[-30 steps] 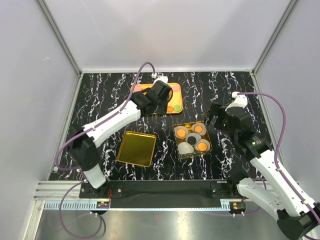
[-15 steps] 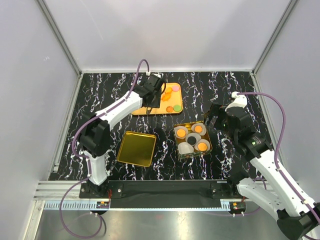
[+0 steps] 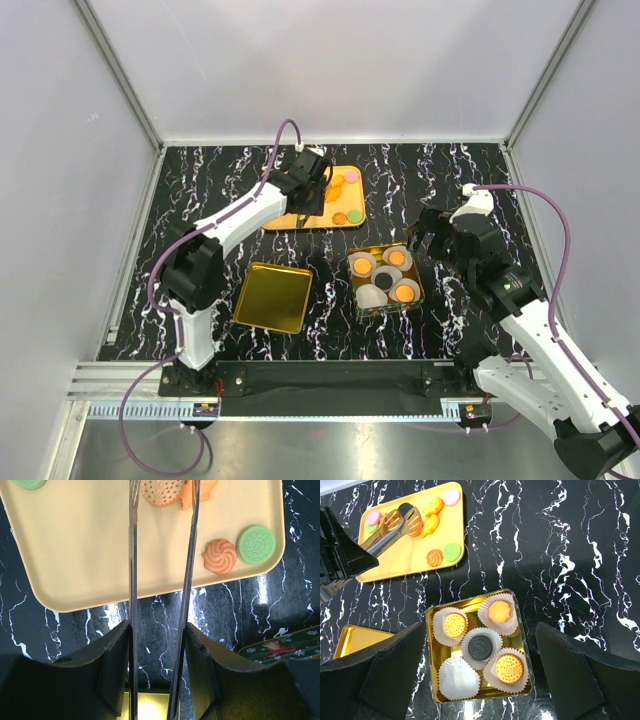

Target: Pack the cookies

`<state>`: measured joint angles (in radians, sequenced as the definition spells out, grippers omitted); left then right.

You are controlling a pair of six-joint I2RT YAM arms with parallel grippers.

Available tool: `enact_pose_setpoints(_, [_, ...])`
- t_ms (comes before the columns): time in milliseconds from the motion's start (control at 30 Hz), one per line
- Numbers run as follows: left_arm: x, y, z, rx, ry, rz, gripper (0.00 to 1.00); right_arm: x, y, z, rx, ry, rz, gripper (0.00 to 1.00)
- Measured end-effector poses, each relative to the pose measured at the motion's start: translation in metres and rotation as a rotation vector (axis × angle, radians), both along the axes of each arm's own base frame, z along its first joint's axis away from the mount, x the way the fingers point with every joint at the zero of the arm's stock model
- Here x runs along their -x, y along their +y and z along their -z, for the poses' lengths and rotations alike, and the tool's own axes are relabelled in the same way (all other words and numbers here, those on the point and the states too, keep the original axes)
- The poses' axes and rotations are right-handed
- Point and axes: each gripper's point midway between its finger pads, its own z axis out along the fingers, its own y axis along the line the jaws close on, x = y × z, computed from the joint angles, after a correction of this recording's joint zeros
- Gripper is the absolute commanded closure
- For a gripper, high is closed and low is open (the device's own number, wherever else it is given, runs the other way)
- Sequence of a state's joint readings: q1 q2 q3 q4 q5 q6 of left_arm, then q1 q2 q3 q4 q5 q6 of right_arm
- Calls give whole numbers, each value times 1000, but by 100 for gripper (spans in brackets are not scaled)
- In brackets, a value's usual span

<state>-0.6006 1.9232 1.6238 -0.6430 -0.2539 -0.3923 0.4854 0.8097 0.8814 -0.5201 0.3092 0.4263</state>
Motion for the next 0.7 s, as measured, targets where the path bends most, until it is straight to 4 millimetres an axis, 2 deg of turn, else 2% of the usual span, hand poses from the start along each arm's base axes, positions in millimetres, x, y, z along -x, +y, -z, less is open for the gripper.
enact_pose_setpoints(433, [-5, 4, 13, -2, 20, -11, 51, 1, 1, 1, -1, 4, -7, 0])
enact_pose_setpoints(700, [-8, 5, 14, 2, 20, -14, 51, 1, 1, 4, 1, 9, -7, 0])
